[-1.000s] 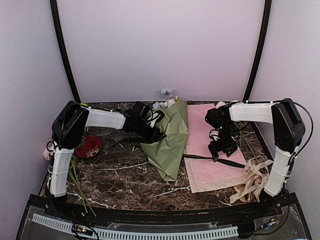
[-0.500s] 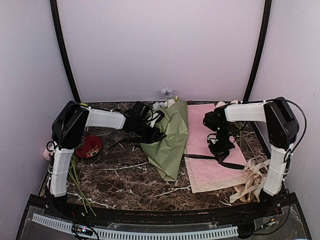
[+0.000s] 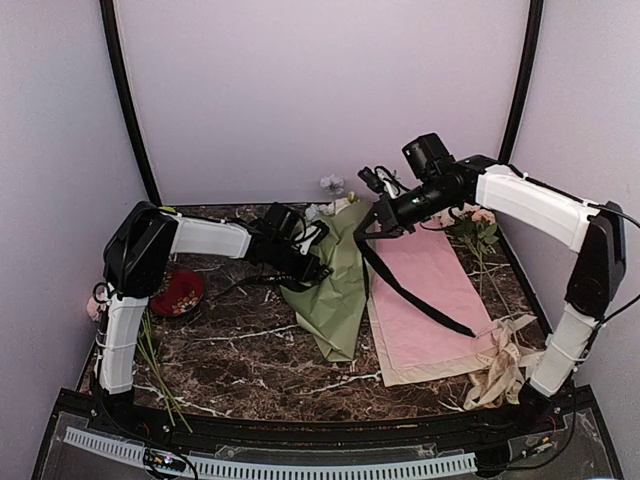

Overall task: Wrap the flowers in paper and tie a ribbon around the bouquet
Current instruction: Cross the ribbon over the folded bouquet.

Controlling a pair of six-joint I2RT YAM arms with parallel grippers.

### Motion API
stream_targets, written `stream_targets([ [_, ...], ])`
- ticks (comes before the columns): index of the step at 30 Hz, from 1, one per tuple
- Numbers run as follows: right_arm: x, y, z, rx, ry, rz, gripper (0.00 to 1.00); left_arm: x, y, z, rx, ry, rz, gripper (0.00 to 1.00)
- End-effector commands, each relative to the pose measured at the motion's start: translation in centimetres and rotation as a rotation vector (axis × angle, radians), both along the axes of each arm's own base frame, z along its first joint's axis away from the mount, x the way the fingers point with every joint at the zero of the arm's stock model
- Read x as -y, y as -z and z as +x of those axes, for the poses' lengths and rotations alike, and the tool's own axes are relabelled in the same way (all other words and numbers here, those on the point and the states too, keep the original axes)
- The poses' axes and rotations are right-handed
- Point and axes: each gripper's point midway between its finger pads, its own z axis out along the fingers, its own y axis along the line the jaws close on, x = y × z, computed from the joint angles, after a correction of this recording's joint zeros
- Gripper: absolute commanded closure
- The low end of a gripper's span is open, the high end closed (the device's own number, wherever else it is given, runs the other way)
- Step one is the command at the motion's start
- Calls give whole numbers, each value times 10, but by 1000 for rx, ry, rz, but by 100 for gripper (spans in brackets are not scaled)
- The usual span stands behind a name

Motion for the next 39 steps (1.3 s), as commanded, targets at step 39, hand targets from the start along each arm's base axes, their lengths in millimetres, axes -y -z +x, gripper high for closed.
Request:
stream_targets([
  [39,-131,143,117,-163,129,320,100,36,-262,-121,557,615,-402,100],
])
